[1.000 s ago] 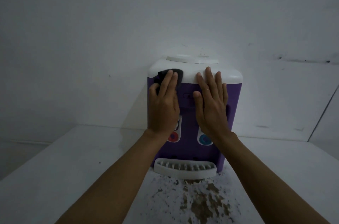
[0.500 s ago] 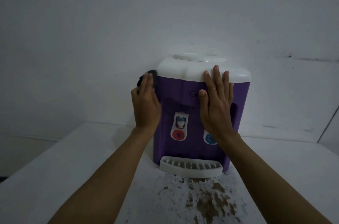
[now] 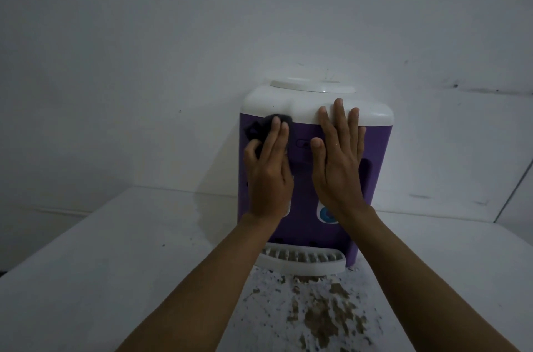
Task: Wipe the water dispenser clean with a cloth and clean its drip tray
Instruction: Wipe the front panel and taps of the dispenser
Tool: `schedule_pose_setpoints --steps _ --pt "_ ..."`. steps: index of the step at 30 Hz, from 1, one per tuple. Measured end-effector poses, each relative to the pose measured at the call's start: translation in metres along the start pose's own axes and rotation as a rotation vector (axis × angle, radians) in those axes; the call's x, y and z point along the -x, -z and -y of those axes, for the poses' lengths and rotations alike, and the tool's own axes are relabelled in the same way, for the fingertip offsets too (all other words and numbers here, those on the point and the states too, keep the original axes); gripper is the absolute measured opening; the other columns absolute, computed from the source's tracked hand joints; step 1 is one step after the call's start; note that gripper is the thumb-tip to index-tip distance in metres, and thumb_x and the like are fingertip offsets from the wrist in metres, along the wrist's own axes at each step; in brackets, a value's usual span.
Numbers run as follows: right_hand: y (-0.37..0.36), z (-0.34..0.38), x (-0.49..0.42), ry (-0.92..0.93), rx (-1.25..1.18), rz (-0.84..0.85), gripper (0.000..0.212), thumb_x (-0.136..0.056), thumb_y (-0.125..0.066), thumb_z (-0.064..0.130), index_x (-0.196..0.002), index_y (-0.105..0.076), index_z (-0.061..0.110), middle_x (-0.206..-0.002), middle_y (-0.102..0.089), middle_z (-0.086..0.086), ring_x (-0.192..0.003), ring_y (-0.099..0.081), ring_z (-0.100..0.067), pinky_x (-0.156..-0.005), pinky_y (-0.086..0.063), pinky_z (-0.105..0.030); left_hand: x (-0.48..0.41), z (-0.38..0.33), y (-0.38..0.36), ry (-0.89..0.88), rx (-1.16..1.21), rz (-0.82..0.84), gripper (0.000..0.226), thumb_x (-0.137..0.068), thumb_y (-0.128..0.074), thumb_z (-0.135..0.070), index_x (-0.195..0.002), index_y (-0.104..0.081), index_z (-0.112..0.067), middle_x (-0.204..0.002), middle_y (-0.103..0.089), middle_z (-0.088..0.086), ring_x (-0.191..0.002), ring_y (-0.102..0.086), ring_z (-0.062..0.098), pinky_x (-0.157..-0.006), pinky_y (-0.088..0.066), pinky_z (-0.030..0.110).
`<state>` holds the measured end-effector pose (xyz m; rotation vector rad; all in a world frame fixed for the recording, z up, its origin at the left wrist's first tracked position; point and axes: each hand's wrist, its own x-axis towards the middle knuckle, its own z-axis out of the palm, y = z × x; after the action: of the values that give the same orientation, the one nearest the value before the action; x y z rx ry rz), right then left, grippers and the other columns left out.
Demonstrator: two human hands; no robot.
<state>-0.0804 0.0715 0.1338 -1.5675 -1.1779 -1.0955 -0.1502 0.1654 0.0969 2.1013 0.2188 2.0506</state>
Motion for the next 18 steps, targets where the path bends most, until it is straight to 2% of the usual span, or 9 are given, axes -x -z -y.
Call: schedule_pose_setpoints --steps 4,6,8,13,16,18 --pt "0.006 -0.003 0.0 0.02 -0.008 0.029 0.051 -0.103 -0.025 0.035 -0.148 -0.028 0.011 -0.157 -0.016 -0.012 -0.146 -0.001 -0.031 -0.118 0.0 -0.047 0.018 0.017 0.009 -0.126 -0.034 0.083 0.043 -0.099 -0.045 -0.007 -0.142 -0.044 -0.007 -0.149 -0.043 0.005 -0.115 -0.043 0.027 -0.107 -0.039 0.029" --pt "0.006 -0.003 0.001 0.016 -0.007 0.028 0.051 -0.103 -0.025 0.035 -0.148 -0.027 0.011 -0.157 -0.016 -0.012 -0.146 -0.001 -0.031 -0.118 -0.001 -0.047 0.033 0.025 0.013 -0.151 -0.044 0.116 0.04 -0.102 -0.041 -0.011 -0.141 -0.045 -0.006 -0.148 -0.043 0.005 -0.117 -0.043 0.027 -0.112 -0.03 0.023" --pt "0.003 -0.002 0.0 0.008 -0.002 0.014 0.05 -0.103 -0.028 0.033 -0.148 -0.028 0.011 -0.157 -0.016 -0.013 -0.146 -0.001 -0.032 -0.118 -0.002 -0.05 0.041 0.028 0.015 -0.137 -0.045 0.133 0.039 -0.104 -0.036 -0.017 -0.141 -0.045 -0.005 -0.148 -0.044 0.005 -0.117 -0.044 0.027 -0.112 -0.027 0.021" --pt "0.001 0.001 -0.001 -0.011 0.003 0.003 0.051 -0.103 -0.027 0.034 -0.147 -0.029 0.01 -0.157 -0.016 -0.014 -0.146 -0.001 -0.032 -0.118 -0.002 -0.05 0.01 0.015 0.008 -0.141 -0.052 0.081 0.05 -0.096 -0.052 -0.003 -0.144 -0.04 -0.009 -0.151 -0.041 0.006 -0.113 -0.045 0.03 -0.103 -0.044 0.035" --pt "0.003 0.001 0.0 -0.005 0.003 0.025 0.052 -0.103 -0.024 0.037 -0.148 -0.027 0.011 -0.158 -0.014 -0.012 -0.146 0.0 -0.03 -0.118 -0.001 -0.049 -0.015 0.014 0.007 -0.124 -0.081 0.036 0.047 -0.096 -0.053 -0.007 -0.142 -0.044 -0.008 -0.149 -0.044 0.008 -0.112 -0.045 0.03 -0.098 -0.048 0.039" --pt "0.004 0.0 0.0 -0.001 0.007 0.033 0.052 -0.103 -0.025 0.036 -0.149 -0.026 0.012 -0.158 -0.014 -0.011 -0.146 0.001 -0.03 -0.118 -0.001 -0.05 -0.022 0.017 0.008 -0.03 -0.082 0.016 0.045 -0.099 -0.048 -0.011 -0.143 -0.043 -0.008 -0.15 -0.042 0.008 -0.114 -0.045 0.031 -0.098 -0.049 0.042"
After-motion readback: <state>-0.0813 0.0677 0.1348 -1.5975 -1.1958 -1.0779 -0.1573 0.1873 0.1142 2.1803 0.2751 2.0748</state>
